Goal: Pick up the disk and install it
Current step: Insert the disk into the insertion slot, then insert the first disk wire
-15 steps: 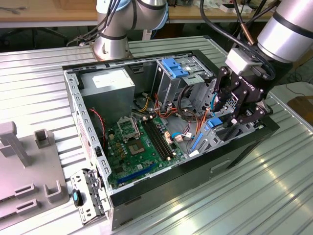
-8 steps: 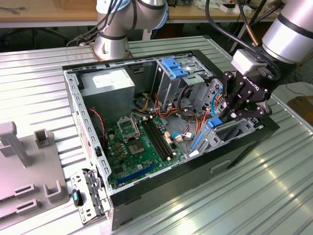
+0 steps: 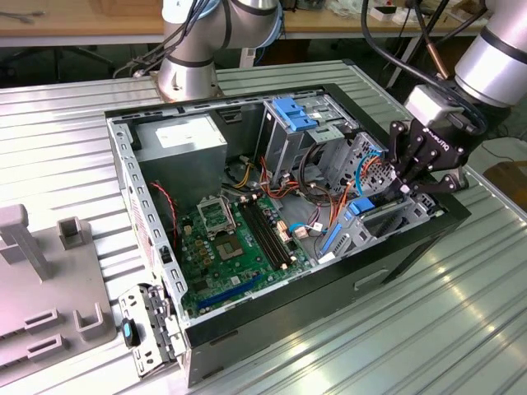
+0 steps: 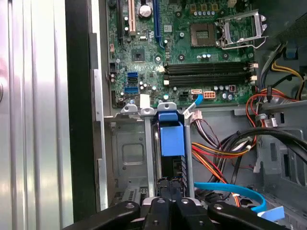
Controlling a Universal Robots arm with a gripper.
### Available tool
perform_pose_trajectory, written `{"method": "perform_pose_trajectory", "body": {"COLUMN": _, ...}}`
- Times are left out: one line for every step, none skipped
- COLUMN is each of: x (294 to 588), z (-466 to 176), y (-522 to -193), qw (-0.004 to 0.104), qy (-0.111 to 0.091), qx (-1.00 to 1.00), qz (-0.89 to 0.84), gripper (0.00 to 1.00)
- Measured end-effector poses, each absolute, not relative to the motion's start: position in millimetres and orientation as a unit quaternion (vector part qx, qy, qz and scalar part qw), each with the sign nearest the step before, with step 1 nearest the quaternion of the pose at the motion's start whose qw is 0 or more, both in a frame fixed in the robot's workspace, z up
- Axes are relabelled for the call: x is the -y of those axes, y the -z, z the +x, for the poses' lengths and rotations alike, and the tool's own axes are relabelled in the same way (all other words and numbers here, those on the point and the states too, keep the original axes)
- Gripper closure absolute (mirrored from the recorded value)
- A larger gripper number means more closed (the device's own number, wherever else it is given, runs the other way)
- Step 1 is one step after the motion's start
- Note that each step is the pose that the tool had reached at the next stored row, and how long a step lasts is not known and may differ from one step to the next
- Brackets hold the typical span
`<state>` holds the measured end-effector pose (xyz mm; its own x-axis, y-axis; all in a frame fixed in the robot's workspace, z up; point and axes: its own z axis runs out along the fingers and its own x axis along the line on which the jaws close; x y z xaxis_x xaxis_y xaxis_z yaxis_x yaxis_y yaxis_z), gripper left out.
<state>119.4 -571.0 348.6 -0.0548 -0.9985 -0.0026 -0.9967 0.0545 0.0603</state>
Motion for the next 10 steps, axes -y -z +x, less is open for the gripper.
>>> {"method": "perform_pose_trajectory", "body": {"x": 571.0, "z": 119.4, "y": -348.6, "qw": 0.02, "qy": 0.023, "qx": 0.726, "qz": 0.687, "gripper": 0.89}}
{"method": "perform_pose_trajectory", "body": {"x": 571.0, "z": 119.5, "y": -348.5, "qw": 0.02, "qy": 0.023, "qx": 0.726, "qz": 0.687, "gripper": 0.89}}
{"method": "perform_pose_trajectory", "body": {"x": 571.1, "z": 119.5, "y": -348.5, "qw": 0.02, "qy": 0.023, "qx": 0.726, "qz": 0.687, "gripper": 0.89}}
{"method": "perform_pose_trajectory", "body": {"x": 571.1, "z": 119.5, "y": -348.5, "qw": 0.02, "qy": 0.023, "qx": 0.726, "qz": 0.687, "gripper": 0.89}}
{"method": "perform_pose_trajectory", "body": {"x": 571.1, "z": 119.5, "y": -348.5, "qw": 0.02, "qy": 0.023, "qx": 0.726, "qz": 0.687, "gripper": 0.89}}
{"method": "perform_pose_trajectory", "body": {"x": 571.1, "z": 119.5, "y": -348.5, "qw": 0.02, "qy": 0.023, "qx": 0.726, "qz": 0.687, "gripper": 0.89}}
{"method": "perform_pose_trajectory", "body": {"x": 571.1, "z": 119.5, "y": -348.5, "qw": 0.02, "qy": 0.023, "qx": 0.726, "qz": 0.687, "gripper": 0.89}}
{"method": "perform_pose_trajectory", "body": {"x": 571.1, "z": 119.5, "y": -348.4, "qw": 0.02, "qy": 0.023, "qx": 0.726, "qz": 0.687, "gripper": 0.89}}
{"method": "perform_pose_trajectory", "body": {"x": 571.1, "z": 119.5, "y": -348.4, "qw": 0.02, "qy": 0.023, "qx": 0.726, "qz": 0.687, "gripper": 0.89}}
{"method": "perform_pose_trajectory", "body": {"x": 571.1, "z": 119.6, "y": -348.3, "qw": 0.02, "qy": 0.023, "qx": 0.726, "qz": 0.687, "gripper": 0.89}}
